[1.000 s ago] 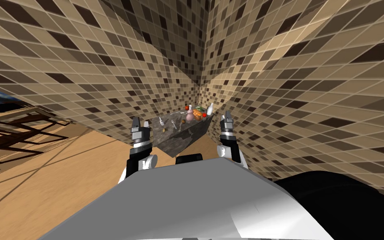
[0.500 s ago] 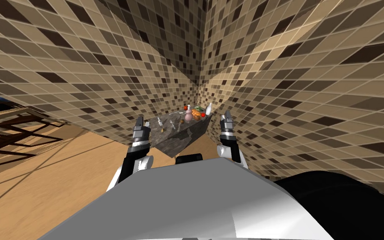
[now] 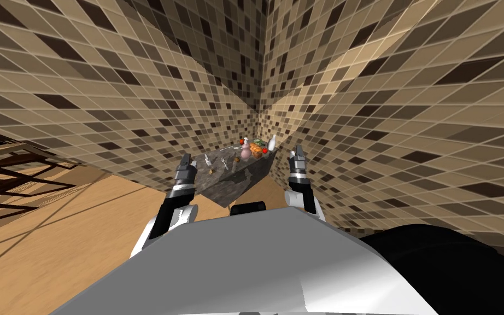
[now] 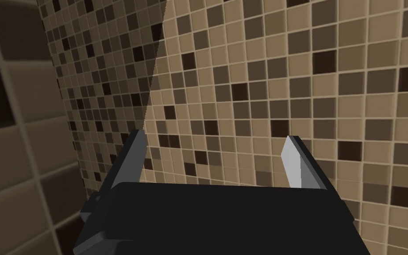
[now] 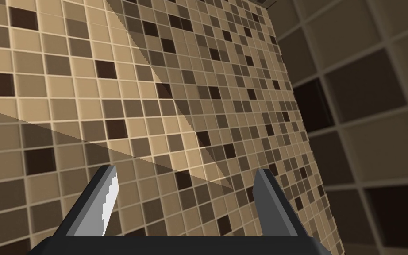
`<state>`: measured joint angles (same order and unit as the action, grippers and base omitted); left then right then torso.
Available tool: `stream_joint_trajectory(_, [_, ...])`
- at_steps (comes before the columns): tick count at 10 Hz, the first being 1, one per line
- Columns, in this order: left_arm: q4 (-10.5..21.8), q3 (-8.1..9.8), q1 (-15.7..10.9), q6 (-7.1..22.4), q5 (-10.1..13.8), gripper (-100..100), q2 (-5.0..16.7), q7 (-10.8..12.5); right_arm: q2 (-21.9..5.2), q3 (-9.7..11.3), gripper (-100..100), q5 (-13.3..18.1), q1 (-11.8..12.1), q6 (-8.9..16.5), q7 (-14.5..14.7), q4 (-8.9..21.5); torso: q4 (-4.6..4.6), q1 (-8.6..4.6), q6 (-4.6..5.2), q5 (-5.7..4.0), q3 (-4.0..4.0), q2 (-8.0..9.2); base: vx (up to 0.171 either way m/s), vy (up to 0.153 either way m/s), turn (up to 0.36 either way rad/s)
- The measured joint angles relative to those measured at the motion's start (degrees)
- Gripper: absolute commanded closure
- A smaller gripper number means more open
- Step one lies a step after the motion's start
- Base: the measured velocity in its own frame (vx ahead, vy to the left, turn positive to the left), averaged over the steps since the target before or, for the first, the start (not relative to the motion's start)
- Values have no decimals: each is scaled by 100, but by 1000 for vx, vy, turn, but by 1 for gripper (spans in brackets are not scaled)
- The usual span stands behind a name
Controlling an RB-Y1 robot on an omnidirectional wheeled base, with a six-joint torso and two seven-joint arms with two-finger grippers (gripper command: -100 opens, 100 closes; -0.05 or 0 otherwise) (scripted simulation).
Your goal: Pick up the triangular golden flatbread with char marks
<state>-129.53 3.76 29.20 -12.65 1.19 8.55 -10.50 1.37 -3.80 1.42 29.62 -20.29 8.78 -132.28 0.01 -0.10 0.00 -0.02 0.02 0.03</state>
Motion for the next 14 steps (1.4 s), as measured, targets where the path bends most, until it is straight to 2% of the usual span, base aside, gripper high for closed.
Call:
stream_joint_trajectory(7, [-112,176,-69,1038,9,-100,129,-36,0,0,0,0,0,0,0,0,0,3,-1,1,-1,-2,-4,-22,-36])
stream_joint_trajectory(10, [-116,310,-145,1499,39,-100,200,-30,0,0,0,0,0,0,0,0,0,2,0,1,-1,-2,-1,-21,-35])
stream_joint_trajectory(14, [-199,393,-159,2097,48,-100,216,-44,0,0,0,0,0,0,0,0,-1,5,-1,1,-1,-3,1,-16,-31])
